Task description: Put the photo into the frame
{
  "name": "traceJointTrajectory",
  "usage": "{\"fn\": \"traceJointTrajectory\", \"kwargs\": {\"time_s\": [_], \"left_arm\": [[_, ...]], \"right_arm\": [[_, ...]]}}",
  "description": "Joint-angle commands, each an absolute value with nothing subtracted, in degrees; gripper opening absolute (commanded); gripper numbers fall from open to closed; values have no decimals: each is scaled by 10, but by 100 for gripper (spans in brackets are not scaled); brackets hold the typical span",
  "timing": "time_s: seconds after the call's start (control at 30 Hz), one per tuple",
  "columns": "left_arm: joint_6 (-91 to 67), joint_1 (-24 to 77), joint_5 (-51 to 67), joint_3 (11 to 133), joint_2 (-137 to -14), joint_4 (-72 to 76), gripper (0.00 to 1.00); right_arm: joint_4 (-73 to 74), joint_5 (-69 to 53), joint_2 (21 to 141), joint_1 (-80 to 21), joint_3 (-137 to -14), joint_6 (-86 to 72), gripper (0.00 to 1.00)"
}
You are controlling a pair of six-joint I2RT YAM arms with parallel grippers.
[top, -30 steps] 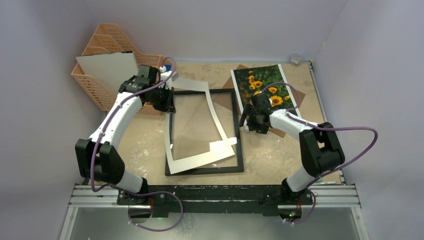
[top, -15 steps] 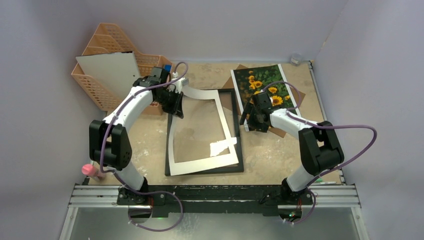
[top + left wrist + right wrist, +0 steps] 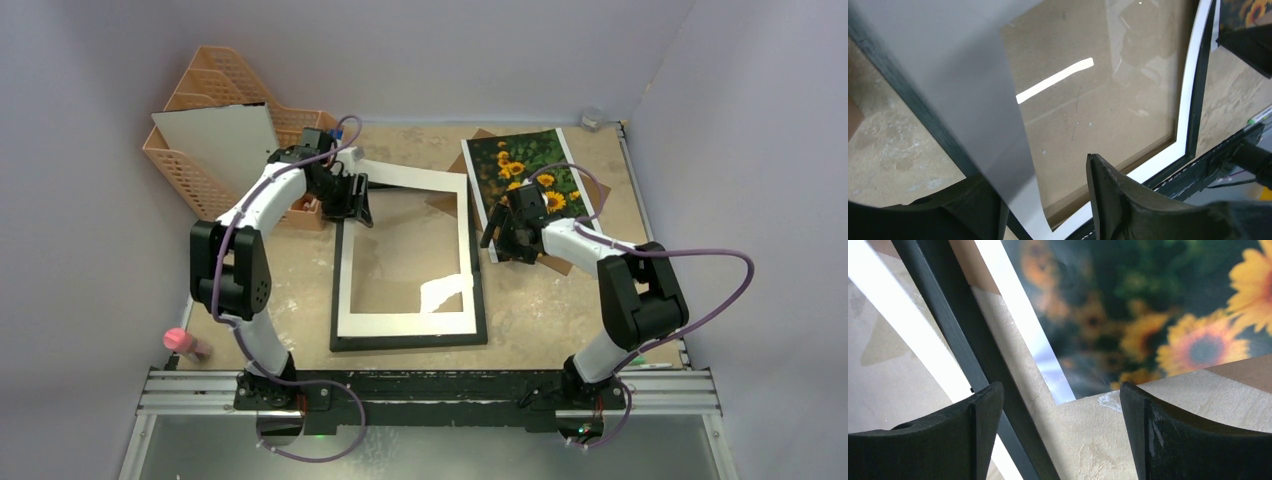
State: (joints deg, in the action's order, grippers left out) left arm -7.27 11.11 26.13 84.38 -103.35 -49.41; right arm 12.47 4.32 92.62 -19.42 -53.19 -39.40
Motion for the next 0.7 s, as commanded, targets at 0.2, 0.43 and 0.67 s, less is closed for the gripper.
{"fn": "traceJointTrajectory", "kwargs": {"time_s": [0.2,0.43,0.67], "left_arm": [[-179,93,256,741,-936,-405,62],[-192,89,181,734,-932,-415,55],[-201,89,112,750,-953,-445,65]], "right_arm": [[104,24,931,-190,-515,-398,87],[97,18,934,-190,-507,-397,87],[93,24,923,-190,-499,-397,87]]}}
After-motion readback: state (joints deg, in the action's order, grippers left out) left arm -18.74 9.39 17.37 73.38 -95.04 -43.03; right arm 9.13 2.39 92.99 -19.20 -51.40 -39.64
